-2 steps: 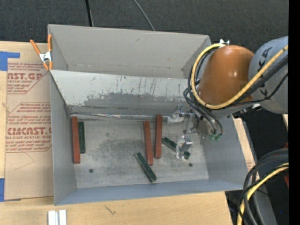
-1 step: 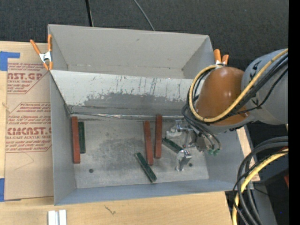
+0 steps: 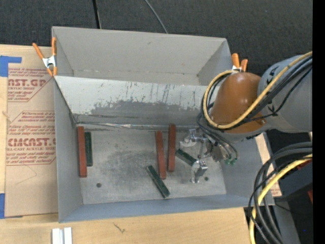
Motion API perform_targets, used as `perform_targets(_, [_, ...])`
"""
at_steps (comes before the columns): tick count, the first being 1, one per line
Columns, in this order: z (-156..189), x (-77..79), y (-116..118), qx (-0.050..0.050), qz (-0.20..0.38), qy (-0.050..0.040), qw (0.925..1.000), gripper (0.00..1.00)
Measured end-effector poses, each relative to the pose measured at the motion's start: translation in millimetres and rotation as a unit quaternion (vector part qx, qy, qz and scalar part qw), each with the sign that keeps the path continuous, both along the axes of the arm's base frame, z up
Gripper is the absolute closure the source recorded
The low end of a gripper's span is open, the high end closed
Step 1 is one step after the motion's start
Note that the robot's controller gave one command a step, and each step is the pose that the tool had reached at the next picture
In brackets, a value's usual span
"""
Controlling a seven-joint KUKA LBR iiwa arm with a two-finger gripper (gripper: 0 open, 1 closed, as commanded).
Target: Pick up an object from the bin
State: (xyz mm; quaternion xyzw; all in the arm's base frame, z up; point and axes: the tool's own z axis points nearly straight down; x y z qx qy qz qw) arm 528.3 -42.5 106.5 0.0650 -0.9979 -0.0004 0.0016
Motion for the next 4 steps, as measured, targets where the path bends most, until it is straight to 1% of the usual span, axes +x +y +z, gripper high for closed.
perform_targets(1, [-25, 0.9, 0, 0.002, -0.127, -0.0252, 0.9916, 1.0])
perform_targets(2, [-25, 0.8, 0, 0.002, -0.126, -0.025, 0.9917, 1.0])
perform_targets(3, [105, -6.6, 3, 0.0, -0.122, -0.0032, 0.9925, 1.0])
perform_targets(4, [104, -6.9, 3, 0.0, -0.123, -0.0026, 0.9925, 0.0])
